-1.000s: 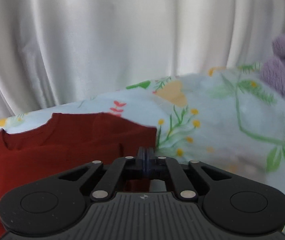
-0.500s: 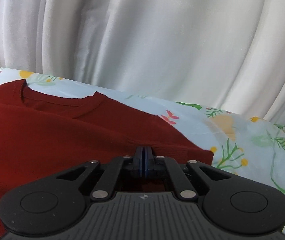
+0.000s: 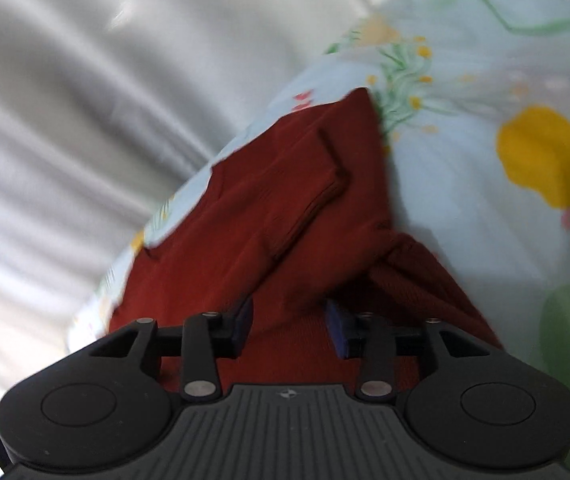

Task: Fold small clothes

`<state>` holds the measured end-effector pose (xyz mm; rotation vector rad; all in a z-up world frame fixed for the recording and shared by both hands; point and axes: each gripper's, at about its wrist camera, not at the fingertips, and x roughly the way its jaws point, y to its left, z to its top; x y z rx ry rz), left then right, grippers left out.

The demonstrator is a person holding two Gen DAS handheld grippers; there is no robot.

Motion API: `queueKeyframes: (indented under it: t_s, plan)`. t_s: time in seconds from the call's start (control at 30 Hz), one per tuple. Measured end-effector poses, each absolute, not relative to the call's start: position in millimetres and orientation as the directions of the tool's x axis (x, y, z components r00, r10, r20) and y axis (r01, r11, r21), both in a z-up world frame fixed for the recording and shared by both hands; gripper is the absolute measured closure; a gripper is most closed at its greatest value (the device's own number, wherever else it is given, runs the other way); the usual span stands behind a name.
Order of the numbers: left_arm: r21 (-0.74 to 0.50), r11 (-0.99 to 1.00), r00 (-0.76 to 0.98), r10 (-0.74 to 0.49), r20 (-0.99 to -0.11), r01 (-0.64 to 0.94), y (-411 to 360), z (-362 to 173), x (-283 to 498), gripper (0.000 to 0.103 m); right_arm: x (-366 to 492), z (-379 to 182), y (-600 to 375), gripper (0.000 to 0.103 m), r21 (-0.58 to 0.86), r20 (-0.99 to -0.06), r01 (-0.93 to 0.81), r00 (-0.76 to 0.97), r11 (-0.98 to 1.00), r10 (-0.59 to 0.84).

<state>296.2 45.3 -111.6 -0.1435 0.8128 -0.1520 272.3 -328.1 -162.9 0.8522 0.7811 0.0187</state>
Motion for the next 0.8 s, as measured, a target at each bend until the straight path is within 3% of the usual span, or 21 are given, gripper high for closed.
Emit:
queueKeyframes:
  t_s: [0.13,0.17,0.2,0.23,0.47,0.67,0.8]
  plan:
    - [-0.185,0.98,0.668,-0.188,-0.72,0.076,36.3,-109.4,296.6,0.0,296.1,-165.0,-330.8,0.065,0.716,-0.607,0.339,0.735,0.61,0.303]
    - [-0.184,0.98,0.666,-0.187,-0.722,0.076,34.7,-109.6,297.5,0.0,301.3,-165.4,-330.8,0.07,0.714,-0.614,0.356,0.732,0.603,0.296]
    - [-0.178,0.981,0.664,-0.183,-0.725,0.076,32.8,-109.9,298.7,0.0,305.8,-166.1,-330.5,0.089,0.701,-0.628,0.369,0.726,0.611,0.282]
    - [-0.17,0.983,0.662,-0.176,-0.729,0.075,31.5,-110.3,299.2,0.0,309.4,-165.3,-329.7,0.097,0.668,-0.653,0.379,0.711,0.64,0.26]
    - [-0.158,0.985,0.653,-0.163,-0.74,0.067,33.7,-110.1,296.4,0.0,314.0,-157.3,-325.4,0.1,0.465,-0.687,0.334,0.72,0.82,0.096]
    - [-0.138,0.99,0.618,-0.121,-0.776,0.021,39.6,-109.7,285.8,0.0,290.2,-149.8,-308.3,0.089,0.36,-0.682,0.2,0.723,0.911,0.111]
    - [-0.143,0.989,0.615,-0.125,-0.778,0.019,43.5,-99.9,264.3,0.0,239.9,-137.0,-296.0,0.06,0.331,-0.661,0.099,0.734,0.939,0.156]
